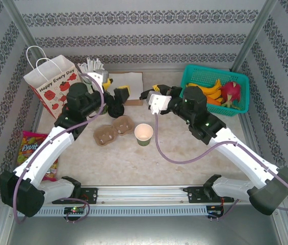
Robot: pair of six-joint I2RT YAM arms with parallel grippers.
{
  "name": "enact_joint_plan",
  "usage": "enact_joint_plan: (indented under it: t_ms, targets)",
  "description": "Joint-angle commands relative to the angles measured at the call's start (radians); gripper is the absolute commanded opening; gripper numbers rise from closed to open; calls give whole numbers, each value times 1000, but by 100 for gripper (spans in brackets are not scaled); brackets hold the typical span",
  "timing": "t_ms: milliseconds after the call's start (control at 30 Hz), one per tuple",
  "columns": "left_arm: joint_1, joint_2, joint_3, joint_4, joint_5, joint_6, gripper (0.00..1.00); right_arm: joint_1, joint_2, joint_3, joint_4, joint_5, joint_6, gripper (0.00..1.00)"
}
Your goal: Pack the takeout coffee
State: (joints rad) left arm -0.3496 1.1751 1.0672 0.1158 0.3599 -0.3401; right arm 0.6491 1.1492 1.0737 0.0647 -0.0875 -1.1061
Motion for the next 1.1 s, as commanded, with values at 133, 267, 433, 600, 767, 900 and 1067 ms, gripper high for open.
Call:
enact_joint_plan:
  t_ms: [133,267,433,600,767,900,1067]
  targets:
    - [44,25,181,-262,36,-230,99,35,-13,-121,391,-110,-496,0]
    - [47,46,261,-360,136,-205,99,52,-20,-129,417,-129,-550,0]
    - [53,104,372,-475,326,-190,100,85,-11,-150,518,-148,-676,0]
    - [55,148,491,-638,462,-95,96,118,-9,-159,584,-237,-820,0]
    - [55,166,563,-777,539,20,86,134,-33,-187,636,-275,-829,0]
    - [55,169,606,-866,629,117,84,145,-61,-192,600,-289,-837,0]
    - [55,179,668,-1016,587,295,69,162,-84,-190,583,-317,-763,0]
